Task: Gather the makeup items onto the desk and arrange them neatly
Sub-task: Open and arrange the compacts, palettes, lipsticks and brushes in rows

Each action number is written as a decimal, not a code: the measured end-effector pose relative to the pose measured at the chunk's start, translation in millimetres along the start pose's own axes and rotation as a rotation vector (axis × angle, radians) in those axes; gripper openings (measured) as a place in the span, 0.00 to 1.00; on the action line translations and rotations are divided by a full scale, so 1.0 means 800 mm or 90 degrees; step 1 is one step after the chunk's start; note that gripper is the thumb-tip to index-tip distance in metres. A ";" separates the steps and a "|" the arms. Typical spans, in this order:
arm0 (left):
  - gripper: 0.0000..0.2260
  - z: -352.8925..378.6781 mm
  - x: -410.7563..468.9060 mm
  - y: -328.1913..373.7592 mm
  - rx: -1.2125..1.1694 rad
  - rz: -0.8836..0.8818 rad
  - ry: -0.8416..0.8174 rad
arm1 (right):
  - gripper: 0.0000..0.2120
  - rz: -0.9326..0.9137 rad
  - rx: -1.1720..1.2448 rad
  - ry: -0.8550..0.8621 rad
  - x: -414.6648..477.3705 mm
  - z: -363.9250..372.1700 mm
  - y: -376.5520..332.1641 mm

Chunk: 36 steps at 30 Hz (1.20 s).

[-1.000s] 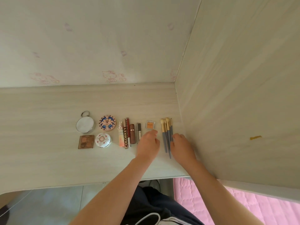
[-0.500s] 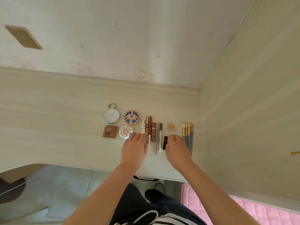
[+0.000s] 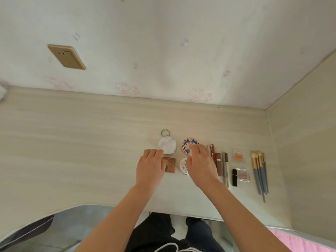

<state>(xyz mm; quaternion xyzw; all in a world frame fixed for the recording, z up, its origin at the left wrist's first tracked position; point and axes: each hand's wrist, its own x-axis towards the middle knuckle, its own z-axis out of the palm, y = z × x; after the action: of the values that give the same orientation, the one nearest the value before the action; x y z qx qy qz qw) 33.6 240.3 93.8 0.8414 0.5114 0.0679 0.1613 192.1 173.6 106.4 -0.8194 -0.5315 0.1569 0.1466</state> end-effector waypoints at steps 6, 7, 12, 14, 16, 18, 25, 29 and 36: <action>0.14 -0.005 0.035 -0.049 -0.035 -0.028 -0.074 | 0.15 0.038 -0.058 -0.046 0.036 0.029 -0.044; 0.15 -0.004 0.041 -0.052 -0.042 -0.034 -0.084 | 0.16 0.045 -0.072 -0.063 0.041 0.033 -0.047; 0.14 0.001 0.062 -0.052 -0.095 -0.094 -0.139 | 0.20 0.084 -0.121 -0.138 0.060 0.046 -0.053; 0.14 0.007 0.072 -0.048 -0.120 -0.107 -0.154 | 0.21 0.097 -0.121 -0.154 0.068 0.048 -0.052; 0.13 0.015 0.079 -0.045 -0.140 -0.123 -0.170 | 0.23 0.102 -0.123 -0.165 0.075 0.049 -0.051; 0.13 0.026 0.084 -0.045 -0.130 -0.114 -0.186 | 0.24 0.103 -0.122 -0.181 0.082 0.051 -0.051; 0.15 0.039 0.090 -0.038 -0.122 -0.151 -0.194 | 0.24 0.088 -0.116 -0.206 0.088 0.059 -0.048; 0.14 0.036 0.090 -0.030 -0.204 -0.207 -0.178 | 0.22 0.082 -0.081 -0.199 0.087 0.059 -0.050; 0.08 0.032 0.082 -0.027 -0.385 -0.288 -0.105 | 0.16 0.109 -0.014 -0.180 0.093 0.055 -0.053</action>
<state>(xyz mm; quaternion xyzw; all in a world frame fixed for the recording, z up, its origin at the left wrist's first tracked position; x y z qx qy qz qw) 53.3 302.2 59.1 0.6246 0.6261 0.1103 0.4536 167.8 261.9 76.1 -0.8332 -0.4764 0.2768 0.0477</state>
